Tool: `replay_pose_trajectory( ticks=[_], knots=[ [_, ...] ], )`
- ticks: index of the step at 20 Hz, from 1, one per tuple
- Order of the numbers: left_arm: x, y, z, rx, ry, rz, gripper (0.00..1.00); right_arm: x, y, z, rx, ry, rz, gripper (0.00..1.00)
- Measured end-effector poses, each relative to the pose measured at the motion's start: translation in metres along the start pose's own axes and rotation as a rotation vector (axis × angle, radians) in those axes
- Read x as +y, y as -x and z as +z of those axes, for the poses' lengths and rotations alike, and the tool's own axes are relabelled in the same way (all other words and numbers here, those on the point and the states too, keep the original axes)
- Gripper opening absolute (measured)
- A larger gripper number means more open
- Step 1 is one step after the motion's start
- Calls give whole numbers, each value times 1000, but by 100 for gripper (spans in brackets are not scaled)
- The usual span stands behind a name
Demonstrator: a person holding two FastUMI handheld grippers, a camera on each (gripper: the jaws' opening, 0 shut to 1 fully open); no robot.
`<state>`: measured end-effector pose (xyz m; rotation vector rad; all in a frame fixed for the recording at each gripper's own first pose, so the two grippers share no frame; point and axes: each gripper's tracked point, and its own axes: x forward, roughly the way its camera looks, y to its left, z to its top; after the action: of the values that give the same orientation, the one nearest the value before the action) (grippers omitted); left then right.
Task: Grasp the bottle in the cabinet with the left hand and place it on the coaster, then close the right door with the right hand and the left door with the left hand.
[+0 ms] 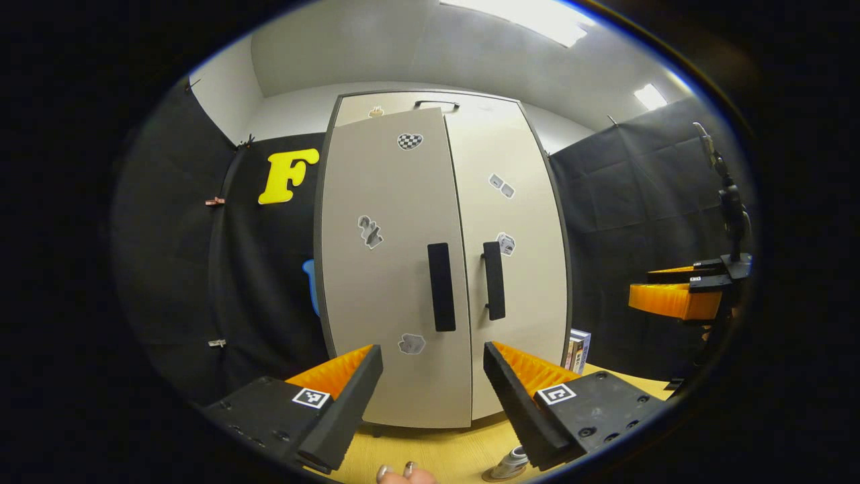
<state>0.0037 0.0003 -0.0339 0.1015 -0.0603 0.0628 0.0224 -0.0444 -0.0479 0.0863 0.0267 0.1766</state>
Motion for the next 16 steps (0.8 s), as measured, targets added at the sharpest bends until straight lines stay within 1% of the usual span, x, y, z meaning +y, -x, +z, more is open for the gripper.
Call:
replay_pose_trajectory(
  ticks=[6, 16],
  knots=[
    [4, 1, -2, 5, 11, 14, 96, 5, 0, 3, -9, -2, 22, 98],
    [6, -1, -6, 10, 8, 30, 96, 7, -4, 5, -11, 6, 30, 98]
  ],
)
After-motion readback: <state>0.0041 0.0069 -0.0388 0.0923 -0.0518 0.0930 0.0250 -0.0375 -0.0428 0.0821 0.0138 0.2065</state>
